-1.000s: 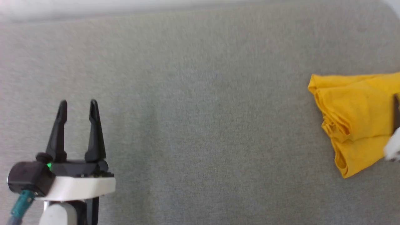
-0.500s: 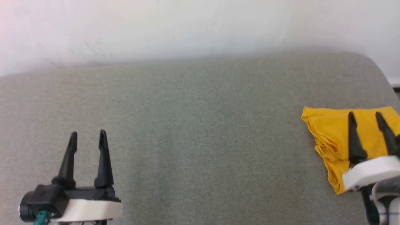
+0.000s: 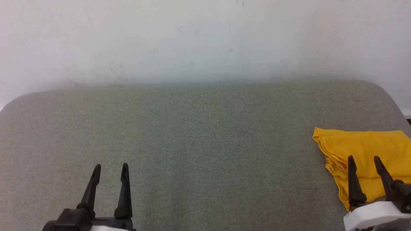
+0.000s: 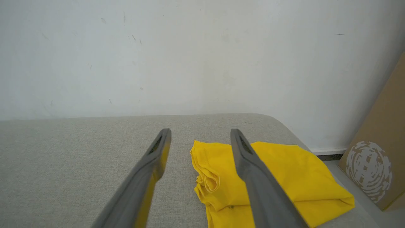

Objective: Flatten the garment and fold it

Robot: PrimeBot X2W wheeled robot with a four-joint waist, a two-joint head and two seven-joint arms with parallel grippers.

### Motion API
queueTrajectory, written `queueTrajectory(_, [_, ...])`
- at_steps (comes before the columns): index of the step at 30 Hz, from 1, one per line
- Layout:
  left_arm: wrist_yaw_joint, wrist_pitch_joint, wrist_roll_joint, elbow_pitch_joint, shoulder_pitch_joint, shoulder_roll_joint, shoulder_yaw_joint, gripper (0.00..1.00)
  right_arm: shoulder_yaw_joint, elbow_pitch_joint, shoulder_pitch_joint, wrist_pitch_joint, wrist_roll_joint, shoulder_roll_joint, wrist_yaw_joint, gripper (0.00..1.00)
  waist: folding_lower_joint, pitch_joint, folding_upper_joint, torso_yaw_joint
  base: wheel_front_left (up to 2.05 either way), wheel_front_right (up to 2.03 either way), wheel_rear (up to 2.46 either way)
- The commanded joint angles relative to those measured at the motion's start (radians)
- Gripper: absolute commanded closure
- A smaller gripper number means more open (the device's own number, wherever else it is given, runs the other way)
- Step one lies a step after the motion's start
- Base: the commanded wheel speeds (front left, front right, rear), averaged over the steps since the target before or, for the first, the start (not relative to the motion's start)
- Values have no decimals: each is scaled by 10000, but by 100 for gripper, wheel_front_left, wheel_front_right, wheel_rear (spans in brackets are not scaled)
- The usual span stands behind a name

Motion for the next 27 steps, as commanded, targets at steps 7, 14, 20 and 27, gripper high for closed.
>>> queueTrajectory(7, [40,-47,33,387,476,-87,2,0,167,718,305,-339,68,29,-7,0,1,-340,-1,3,0,0,0])
queueTrajectory(14, [22,-47,58,473,466,-106,-41,0,259,925,255,-403,98,29,-7,0,1,-279,-1,57,0,0,0])
queueTrajectory(20, [-1,-47,38,571,423,-116,-17,0,307,981,167,-425,63,29,-7,0,1,-228,-1,44,0,0,0])
queueTrajectory(27, [-1,18,-25,599,432,-75,-2,100,322,972,180,-350,49,-6,0,100,2,-210,-1,28,0,0,0])
